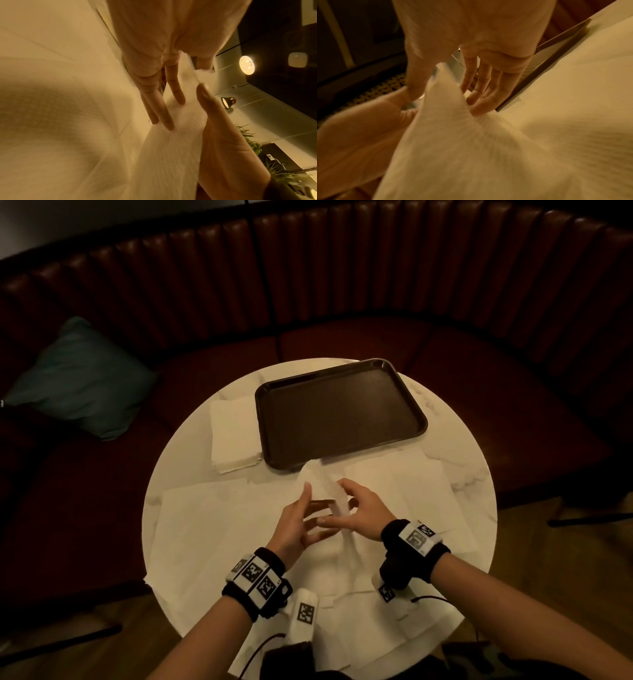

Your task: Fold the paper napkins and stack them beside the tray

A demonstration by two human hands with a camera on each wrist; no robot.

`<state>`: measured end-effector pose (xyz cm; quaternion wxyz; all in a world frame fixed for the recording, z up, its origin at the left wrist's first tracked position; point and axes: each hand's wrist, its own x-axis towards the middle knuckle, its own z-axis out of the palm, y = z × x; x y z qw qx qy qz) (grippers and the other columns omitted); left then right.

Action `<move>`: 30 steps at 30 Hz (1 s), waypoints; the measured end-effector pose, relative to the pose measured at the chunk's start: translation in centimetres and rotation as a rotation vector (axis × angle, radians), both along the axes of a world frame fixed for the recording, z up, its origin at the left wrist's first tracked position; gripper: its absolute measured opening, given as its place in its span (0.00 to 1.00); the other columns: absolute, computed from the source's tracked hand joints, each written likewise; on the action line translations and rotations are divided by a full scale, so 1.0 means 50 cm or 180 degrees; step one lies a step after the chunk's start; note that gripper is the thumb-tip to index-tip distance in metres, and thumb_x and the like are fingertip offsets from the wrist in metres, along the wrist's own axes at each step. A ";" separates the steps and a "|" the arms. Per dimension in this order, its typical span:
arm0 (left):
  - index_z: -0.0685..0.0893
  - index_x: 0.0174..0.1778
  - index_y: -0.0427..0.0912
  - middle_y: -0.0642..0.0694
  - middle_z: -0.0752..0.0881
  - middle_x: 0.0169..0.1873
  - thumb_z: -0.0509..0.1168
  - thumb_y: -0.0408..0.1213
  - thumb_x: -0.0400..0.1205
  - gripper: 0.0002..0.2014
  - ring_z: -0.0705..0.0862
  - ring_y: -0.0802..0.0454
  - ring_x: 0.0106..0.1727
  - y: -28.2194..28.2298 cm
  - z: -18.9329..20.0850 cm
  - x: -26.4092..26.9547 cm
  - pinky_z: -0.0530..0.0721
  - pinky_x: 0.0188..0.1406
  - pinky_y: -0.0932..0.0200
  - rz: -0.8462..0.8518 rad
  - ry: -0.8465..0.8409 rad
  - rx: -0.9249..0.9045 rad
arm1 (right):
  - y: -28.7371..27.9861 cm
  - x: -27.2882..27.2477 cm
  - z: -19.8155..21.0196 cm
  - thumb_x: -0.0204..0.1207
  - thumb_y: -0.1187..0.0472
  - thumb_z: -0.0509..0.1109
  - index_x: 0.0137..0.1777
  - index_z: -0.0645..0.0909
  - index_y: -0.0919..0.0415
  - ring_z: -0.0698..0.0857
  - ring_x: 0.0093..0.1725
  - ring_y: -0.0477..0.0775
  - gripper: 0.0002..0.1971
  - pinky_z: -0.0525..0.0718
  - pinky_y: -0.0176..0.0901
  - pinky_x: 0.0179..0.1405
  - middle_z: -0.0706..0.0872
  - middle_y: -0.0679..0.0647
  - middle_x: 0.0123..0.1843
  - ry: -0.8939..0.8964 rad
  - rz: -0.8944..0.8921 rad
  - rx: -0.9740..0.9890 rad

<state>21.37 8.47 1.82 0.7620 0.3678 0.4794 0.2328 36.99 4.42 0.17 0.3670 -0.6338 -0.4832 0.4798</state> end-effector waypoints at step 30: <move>0.82 0.69 0.42 0.38 0.80 0.64 0.69 0.19 0.77 0.26 0.85 0.43 0.54 0.608 -0.057 -0.211 0.87 0.47 0.56 -0.0115 0.2079 0.1307 | 0.082 0.036 -0.015 0.76 0.68 0.74 0.71 0.72 0.55 0.90 0.48 0.58 0.25 0.87 0.48 0.44 0.88 0.57 0.57 0.0541 -0.1868 -0.0129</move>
